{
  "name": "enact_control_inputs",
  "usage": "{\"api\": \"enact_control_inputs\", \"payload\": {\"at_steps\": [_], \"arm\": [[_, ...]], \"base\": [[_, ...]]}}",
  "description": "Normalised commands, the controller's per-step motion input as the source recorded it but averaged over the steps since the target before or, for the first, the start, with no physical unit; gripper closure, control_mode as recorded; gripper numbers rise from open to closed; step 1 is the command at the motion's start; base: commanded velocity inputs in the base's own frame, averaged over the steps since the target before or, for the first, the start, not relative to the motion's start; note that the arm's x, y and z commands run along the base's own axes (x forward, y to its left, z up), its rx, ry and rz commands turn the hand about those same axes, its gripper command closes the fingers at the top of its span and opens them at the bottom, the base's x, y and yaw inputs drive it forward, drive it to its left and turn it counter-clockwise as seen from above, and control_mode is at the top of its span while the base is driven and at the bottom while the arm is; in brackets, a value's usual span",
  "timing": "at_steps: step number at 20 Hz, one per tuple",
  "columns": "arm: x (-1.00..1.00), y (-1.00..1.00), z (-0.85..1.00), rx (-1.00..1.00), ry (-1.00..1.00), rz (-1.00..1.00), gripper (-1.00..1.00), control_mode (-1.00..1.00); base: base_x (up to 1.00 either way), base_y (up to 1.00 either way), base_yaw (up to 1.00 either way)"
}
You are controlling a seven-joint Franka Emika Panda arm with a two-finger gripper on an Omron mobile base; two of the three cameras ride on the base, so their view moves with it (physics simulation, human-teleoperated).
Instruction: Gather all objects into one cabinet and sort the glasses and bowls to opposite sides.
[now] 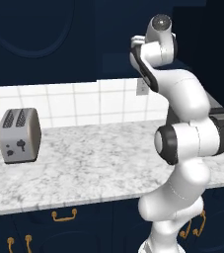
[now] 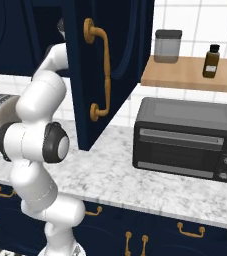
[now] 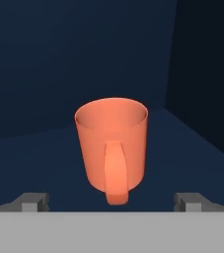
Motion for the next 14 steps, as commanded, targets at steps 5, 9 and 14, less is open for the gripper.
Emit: {"api": "enact_control_inputs", "payload": {"at_steps": [5,9,14], "arm": [[0.26,-0.01,-0.02,0.00,0.00,-0.01,-1.00,-1.00],[0.24,-0.02,-0.09,0.00,0.00,-0.02,-1.00,-1.00],[0.24,-0.01,-0.03,0.00,0.00,-0.03,-1.00,-1.00]], "base": [[0.00,0.00,0.00],[0.00,0.00,0.00],[0.00,0.00,0.00]]}}
